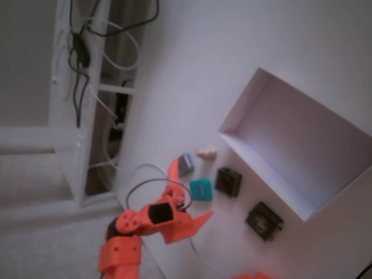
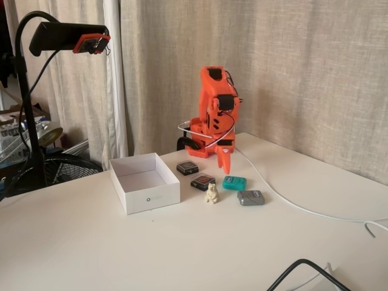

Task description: Grasp the green cube and put it in the bin.

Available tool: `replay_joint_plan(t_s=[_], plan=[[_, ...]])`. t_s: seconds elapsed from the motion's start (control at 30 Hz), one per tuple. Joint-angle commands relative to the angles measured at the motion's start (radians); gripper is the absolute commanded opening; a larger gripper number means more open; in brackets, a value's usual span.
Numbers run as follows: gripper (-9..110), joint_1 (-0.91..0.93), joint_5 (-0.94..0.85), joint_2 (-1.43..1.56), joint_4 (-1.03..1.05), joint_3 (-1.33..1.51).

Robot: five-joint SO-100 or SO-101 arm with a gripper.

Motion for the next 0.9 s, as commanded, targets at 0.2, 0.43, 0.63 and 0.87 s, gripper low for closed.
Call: replay_joint_plan(t_s=[0.2, 0.43, 0.63, 0.87], plan=[[72, -0.029, 0.003, -0.104, -0.126, -0.061], [72, -0.063, 0.003, -0.114, -0.106, -0.066], [72, -0.092, 0.005, -0.106, -0.017, -0.058], [66, -0.083, 0.005, -0.107, -0.055, -0.029]])
